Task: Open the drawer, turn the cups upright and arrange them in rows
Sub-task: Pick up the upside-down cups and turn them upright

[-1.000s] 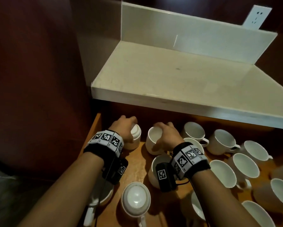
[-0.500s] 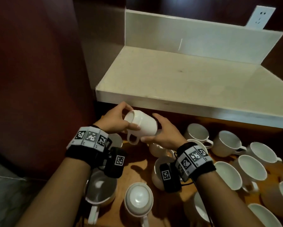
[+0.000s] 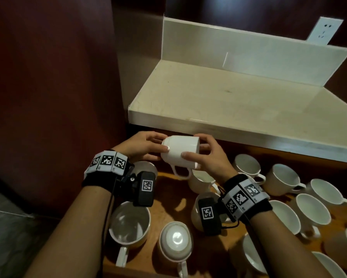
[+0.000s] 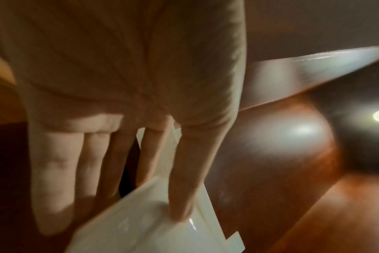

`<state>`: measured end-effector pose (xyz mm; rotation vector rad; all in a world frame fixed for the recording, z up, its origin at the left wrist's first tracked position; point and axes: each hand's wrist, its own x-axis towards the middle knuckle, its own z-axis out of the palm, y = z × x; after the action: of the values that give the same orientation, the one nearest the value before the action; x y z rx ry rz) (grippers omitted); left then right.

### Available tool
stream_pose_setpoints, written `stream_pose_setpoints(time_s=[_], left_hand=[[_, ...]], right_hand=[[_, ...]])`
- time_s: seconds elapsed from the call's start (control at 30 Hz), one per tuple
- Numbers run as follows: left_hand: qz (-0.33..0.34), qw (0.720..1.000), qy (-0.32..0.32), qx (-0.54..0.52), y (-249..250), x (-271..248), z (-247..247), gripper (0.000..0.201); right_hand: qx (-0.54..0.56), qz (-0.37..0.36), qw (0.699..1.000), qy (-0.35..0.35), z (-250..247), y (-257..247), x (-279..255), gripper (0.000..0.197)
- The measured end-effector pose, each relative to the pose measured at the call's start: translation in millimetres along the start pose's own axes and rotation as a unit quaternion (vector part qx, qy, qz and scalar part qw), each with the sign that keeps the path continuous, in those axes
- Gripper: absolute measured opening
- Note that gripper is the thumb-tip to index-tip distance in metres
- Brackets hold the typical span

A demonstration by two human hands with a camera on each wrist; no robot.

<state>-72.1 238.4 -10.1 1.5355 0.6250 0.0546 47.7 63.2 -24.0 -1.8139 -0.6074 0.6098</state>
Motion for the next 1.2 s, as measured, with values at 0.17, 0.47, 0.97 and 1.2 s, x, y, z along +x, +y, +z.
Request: stream_pose_setpoints(time_s=[0.17, 0.47, 0.97, 1.2], left_hand=[[0.002, 0.991, 0.096, 0.095, -1, 9, -1, 0.049], [-0.031, 0.952, 0.124, 0.277, -17, 16, -4, 0.051], [0.033, 0.906, 0.117, 0.405, 4, 4, 13, 0.048], [0.112, 0.906, 0.123, 0.388, 23, -21, 28, 0.041]], right_hand=[[-0.267, -0.067, 0.96, 0.05, 33, -7, 0, 0.073], [-0.53, -0.003, 0.842, -0.106, 80, -8, 26, 0.078], [-0.428, -0.126, 0.885, -0.13, 51, -13, -6, 0.084], [-0.401, -0.139, 0.893, -0.152, 30, -5, -47, 0.101]])
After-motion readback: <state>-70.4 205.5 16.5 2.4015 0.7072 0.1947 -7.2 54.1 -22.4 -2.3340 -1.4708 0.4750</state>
